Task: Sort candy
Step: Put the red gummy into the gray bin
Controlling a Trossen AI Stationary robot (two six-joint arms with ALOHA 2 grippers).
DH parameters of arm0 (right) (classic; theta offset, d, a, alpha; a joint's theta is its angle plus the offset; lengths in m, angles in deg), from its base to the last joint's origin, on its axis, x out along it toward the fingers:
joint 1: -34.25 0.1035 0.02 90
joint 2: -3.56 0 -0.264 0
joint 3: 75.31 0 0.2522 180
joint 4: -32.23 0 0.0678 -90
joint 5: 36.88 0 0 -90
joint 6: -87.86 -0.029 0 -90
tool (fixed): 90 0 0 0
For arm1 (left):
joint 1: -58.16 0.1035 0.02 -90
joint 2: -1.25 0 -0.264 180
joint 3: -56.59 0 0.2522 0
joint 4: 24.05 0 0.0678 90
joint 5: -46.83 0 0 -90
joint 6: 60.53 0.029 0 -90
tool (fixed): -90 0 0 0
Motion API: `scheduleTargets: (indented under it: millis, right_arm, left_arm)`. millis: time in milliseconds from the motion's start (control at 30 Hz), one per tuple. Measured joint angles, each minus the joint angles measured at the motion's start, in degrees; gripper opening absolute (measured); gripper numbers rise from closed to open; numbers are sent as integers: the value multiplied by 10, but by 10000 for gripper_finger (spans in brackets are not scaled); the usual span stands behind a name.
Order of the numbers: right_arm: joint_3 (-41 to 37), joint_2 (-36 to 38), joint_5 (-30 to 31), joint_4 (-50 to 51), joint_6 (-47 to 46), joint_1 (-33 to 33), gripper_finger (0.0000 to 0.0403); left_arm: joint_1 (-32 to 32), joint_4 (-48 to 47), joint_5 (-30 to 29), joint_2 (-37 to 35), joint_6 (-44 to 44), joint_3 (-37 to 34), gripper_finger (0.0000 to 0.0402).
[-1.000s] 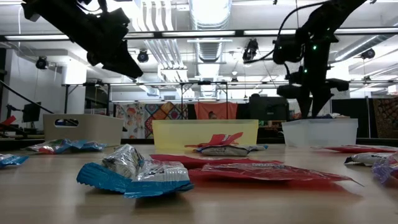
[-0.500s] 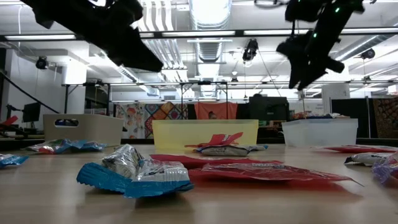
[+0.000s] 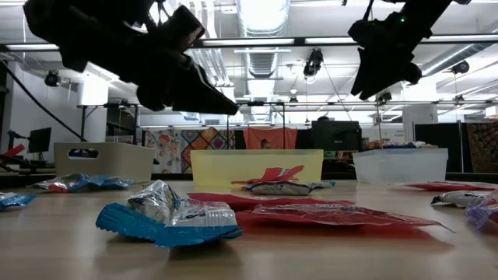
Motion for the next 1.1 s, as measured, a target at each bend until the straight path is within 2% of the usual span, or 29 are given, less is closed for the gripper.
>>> scheduleTargets:
  millis: [133,267,467,600,833,1100]
  right_arm:
    - [0,-10,1,-7,0,12,139]
    - [0,-13,1,-14,-1,14,139]
    - [0,-14,1,-14,0,14,139]
    - [0,-15,1,-14,0,14,139]
    - [0,-16,1,-14,0,14,139]
    - [0,-16,1,-16,-4,14,139]
  left_arm:
    - [-1,77,-1,43,0,0,168]
    - [-1,122,-1,81,4,5,190]
    - [-3,131,-1,147,5,48,239]
    - [-5,125,-6,190,19,72,256]
    - [-3,129,-52,236,18,92,250]
    - [13,131,-53,252,4,97,230]
